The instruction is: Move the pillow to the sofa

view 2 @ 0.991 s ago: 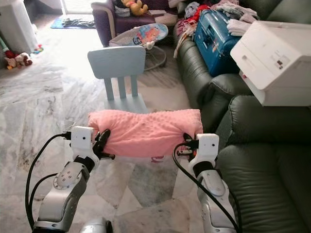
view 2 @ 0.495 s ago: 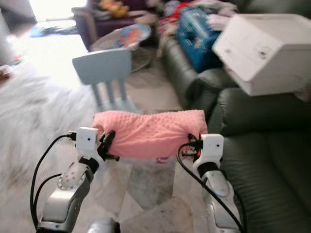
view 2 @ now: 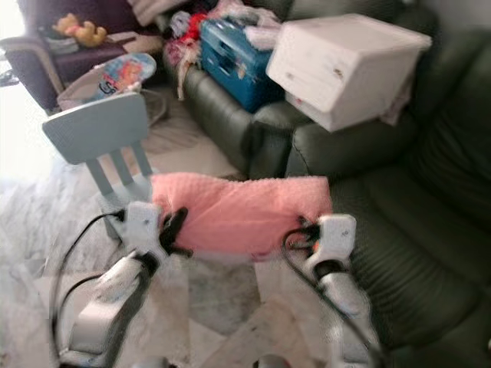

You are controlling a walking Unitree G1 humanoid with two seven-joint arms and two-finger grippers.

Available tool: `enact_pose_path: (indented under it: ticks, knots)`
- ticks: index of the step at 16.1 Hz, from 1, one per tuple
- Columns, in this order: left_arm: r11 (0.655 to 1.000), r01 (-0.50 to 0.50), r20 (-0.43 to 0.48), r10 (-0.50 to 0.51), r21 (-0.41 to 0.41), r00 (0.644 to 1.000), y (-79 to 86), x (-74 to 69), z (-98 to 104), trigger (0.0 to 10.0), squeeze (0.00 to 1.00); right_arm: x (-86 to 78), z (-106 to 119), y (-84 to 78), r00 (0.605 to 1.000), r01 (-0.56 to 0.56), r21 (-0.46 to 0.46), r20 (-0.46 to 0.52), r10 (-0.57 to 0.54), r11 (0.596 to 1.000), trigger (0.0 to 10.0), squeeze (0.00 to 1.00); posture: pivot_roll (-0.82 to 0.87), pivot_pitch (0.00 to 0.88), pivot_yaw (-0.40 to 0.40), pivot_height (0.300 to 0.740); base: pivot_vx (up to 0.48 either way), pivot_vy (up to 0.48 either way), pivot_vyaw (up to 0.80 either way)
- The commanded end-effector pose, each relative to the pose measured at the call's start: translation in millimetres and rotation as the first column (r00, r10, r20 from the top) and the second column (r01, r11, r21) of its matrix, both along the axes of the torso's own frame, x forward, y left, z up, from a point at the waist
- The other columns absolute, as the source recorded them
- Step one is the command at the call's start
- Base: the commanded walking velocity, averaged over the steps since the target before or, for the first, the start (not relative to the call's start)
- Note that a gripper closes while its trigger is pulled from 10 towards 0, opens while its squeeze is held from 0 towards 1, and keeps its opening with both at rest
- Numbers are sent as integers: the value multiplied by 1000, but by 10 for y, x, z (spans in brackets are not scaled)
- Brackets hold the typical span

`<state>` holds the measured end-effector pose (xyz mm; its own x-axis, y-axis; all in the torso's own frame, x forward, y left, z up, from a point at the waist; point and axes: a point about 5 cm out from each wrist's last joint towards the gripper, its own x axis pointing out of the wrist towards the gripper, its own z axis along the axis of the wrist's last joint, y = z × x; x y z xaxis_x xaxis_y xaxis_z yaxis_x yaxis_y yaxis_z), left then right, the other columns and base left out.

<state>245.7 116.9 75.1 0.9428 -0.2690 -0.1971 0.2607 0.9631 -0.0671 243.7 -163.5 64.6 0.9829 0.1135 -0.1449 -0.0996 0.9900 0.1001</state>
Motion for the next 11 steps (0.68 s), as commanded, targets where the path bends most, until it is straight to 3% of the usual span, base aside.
enact_pose_path:
  ticks: [1,6,11]
  knots:
    - [1000,14,34,-14,-1,999,-34,30,69,10000,0,27,73,-17,999,3,-8,34,-3,1000,10000,0,-6,0,-32,740,0,476,0]
    - [1000,22,41,-22,-2,999,-43,24,70,10000,0,17,58,-2,1000,0,-4,30,0,1000,10000,0,-6,0,-33,740,0,466,0]
    - [998,-4,84,-1,55,996,-22,49,92,10000,0,19,53,-1,1000,-1,-4,29,1,1000,10000,0,-6,0,-34,740,0,0,0]
